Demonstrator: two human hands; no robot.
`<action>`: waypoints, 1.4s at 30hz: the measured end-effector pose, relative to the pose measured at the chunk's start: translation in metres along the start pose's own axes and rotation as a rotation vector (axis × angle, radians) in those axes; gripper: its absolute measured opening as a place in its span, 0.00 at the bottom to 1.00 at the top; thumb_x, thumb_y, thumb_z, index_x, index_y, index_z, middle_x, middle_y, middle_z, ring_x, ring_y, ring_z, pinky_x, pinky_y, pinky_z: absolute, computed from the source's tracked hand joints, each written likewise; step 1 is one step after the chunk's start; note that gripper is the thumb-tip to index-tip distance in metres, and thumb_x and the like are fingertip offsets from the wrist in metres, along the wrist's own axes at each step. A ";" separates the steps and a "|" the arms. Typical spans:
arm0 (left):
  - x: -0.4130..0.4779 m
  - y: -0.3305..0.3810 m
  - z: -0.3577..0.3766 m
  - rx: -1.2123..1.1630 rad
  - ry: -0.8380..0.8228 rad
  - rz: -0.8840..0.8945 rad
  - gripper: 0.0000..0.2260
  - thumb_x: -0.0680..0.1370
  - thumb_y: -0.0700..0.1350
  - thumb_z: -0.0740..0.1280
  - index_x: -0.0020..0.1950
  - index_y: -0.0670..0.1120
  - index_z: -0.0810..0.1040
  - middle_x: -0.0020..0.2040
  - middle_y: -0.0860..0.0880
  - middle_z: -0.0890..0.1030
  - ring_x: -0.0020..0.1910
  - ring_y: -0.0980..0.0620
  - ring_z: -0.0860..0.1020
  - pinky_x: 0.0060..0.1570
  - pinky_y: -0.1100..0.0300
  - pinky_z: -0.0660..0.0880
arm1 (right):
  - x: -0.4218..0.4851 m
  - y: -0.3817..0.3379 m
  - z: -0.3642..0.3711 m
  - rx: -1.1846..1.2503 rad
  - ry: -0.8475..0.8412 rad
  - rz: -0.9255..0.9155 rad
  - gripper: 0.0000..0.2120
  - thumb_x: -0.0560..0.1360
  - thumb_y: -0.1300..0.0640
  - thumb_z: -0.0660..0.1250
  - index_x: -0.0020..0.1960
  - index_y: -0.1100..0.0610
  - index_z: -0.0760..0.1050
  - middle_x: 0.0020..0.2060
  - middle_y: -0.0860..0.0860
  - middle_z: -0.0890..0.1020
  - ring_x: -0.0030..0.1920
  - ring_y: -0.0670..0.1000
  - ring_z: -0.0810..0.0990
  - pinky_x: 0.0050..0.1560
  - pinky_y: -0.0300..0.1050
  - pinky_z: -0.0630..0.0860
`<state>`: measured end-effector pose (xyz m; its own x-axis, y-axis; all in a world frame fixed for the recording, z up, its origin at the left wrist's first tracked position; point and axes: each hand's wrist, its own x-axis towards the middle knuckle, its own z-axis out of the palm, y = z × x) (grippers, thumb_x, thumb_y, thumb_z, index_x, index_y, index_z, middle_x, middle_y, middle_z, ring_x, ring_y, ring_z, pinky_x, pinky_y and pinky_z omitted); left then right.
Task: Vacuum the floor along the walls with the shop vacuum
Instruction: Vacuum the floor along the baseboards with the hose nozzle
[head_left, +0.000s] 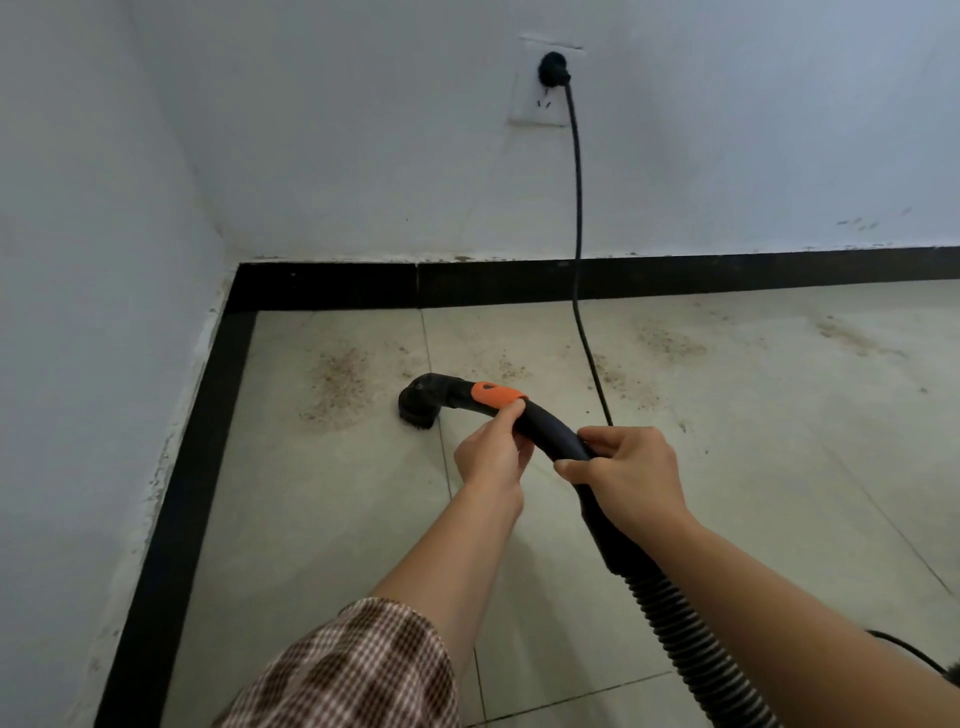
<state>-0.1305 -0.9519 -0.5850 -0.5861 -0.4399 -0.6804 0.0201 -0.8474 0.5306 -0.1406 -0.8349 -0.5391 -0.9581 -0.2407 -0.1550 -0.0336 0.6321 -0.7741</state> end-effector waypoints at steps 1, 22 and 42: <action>0.002 0.002 0.000 -0.002 -0.005 0.000 0.03 0.74 0.37 0.73 0.44 0.40 0.80 0.44 0.42 0.84 0.44 0.50 0.83 0.45 0.59 0.78 | 0.002 -0.002 0.001 0.000 -0.001 0.003 0.12 0.66 0.61 0.77 0.30 0.48 0.80 0.34 0.55 0.84 0.31 0.57 0.82 0.37 0.55 0.82; 0.032 0.025 0.012 0.049 0.124 0.056 0.07 0.73 0.41 0.75 0.45 0.43 0.78 0.44 0.44 0.85 0.45 0.50 0.84 0.52 0.56 0.80 | 0.047 -0.023 0.007 0.013 -0.177 -0.048 0.08 0.68 0.61 0.76 0.37 0.48 0.82 0.29 0.54 0.83 0.27 0.53 0.80 0.38 0.53 0.82; 0.018 0.033 -0.019 0.002 0.173 0.112 0.05 0.73 0.39 0.75 0.45 0.41 0.80 0.48 0.42 0.84 0.47 0.50 0.83 0.52 0.57 0.80 | 0.030 -0.026 0.020 0.071 -0.269 -0.082 0.13 0.67 0.61 0.77 0.33 0.44 0.79 0.33 0.48 0.85 0.33 0.53 0.83 0.40 0.51 0.84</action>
<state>-0.1255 -0.9938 -0.5892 -0.4326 -0.5762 -0.6934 0.0762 -0.7897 0.6087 -0.1622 -0.8734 -0.5362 -0.8430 -0.4814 -0.2402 -0.0787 0.5520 -0.8301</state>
